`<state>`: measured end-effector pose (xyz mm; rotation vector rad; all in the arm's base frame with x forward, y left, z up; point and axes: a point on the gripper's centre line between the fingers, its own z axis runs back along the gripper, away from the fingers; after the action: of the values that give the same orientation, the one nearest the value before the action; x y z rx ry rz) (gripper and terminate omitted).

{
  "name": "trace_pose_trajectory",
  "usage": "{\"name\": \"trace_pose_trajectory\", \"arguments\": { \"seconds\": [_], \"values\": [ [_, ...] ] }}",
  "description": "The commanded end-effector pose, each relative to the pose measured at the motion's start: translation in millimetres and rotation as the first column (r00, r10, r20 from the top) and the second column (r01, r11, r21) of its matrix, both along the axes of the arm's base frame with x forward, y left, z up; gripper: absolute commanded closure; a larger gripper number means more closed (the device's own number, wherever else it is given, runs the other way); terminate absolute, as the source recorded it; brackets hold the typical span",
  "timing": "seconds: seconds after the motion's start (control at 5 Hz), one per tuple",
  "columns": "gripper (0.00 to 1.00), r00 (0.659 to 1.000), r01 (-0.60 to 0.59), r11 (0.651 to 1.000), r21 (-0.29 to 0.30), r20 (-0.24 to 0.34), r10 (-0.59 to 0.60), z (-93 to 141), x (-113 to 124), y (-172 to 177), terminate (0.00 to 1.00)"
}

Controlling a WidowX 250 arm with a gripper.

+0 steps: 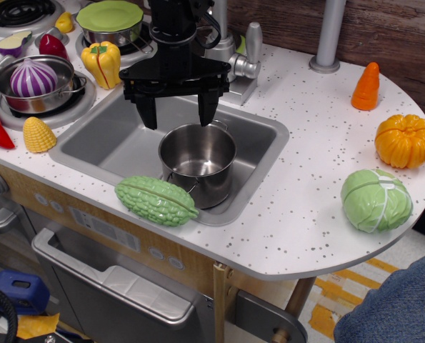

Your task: Put green squash in pot or pan

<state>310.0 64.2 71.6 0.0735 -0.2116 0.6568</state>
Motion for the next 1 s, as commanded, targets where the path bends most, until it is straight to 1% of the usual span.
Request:
{"name": "trace_pose_trajectory", "arguments": {
  "seconds": [0.0,0.2,0.4,0.6,0.8],
  "values": [
    [0.0,1.0,0.0,1.0,0.0,0.0,0.0,0.0,0.0,0.0,0.0],
    [0.0,0.991,-0.137,0.99,0.036,0.014,0.136,5.6,-3.0,-4.9,0.0],
    [0.0,0.971,-0.237,0.971,0.036,0.022,0.237,6.1,-3.8,-7.4,0.0],
    [0.0,0.937,-0.348,0.937,0.025,-0.005,0.348,10.7,-6.8,-9.5,0.0],
    [0.0,0.872,-0.489,0.869,-0.073,-0.011,0.489,8.9,-16.1,-11.0,0.0]
  ]
}}
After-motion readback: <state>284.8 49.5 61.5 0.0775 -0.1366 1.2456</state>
